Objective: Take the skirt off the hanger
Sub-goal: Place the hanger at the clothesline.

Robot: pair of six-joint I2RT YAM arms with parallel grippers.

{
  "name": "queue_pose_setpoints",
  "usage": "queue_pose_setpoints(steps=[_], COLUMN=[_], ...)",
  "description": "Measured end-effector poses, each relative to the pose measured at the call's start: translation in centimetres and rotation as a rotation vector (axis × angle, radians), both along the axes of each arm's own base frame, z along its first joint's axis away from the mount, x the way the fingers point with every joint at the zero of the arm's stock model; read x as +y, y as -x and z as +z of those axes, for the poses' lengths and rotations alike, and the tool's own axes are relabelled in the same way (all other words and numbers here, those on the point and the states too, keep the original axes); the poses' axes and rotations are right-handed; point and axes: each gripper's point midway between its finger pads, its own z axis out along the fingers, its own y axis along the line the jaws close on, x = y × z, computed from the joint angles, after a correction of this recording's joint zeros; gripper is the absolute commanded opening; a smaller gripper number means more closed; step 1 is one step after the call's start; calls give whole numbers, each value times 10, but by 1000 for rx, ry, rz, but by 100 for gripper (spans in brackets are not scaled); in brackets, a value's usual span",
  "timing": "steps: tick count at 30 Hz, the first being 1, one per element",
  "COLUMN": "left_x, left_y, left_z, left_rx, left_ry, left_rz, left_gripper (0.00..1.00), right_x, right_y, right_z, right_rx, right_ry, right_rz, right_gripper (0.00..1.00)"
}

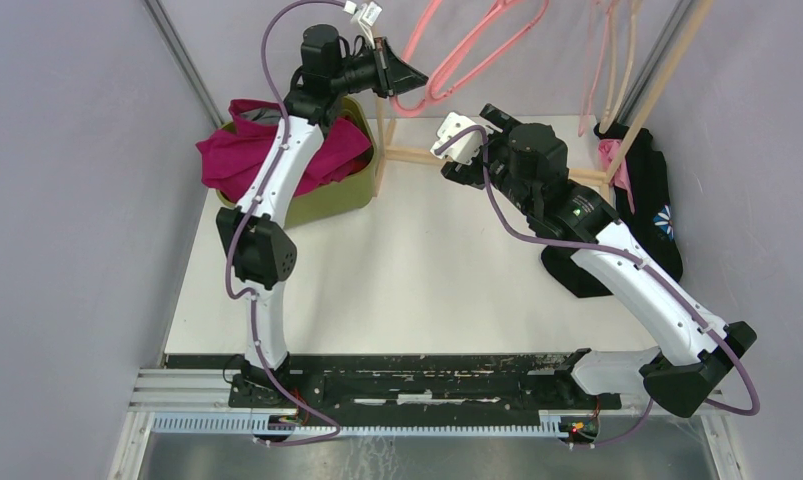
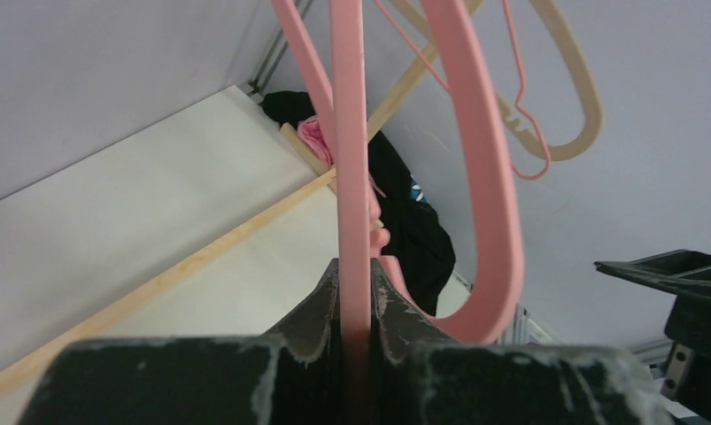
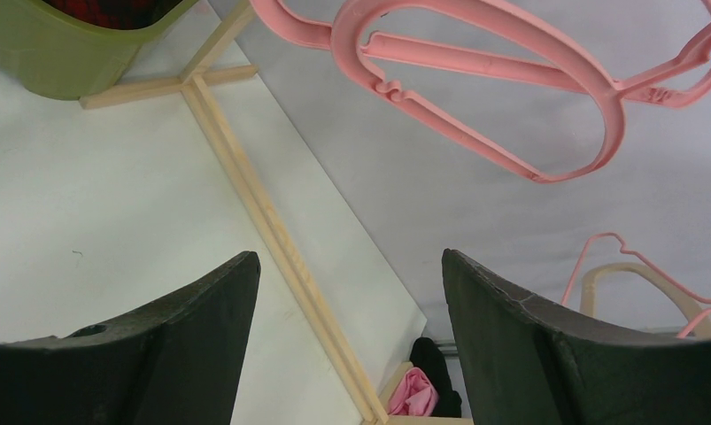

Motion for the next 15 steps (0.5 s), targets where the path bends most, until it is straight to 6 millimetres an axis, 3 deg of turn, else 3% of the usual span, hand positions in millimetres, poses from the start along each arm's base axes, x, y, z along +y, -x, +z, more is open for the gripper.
queue_pose_setpoints(steps=[5, 15], left_x=[-7, -12], left_y=[1, -30], left_z=[11, 0], left_rx=[-3, -6], left_ry=[54, 57], left_rz=[-20, 61], left_gripper=[3, 3], right_x=[0, -2], right_y=[0, 0], right_z=[0, 1], right_rx=[0, -5], right_ry=[0, 8], right_rz=[-1, -2], right_gripper=[81, 81])
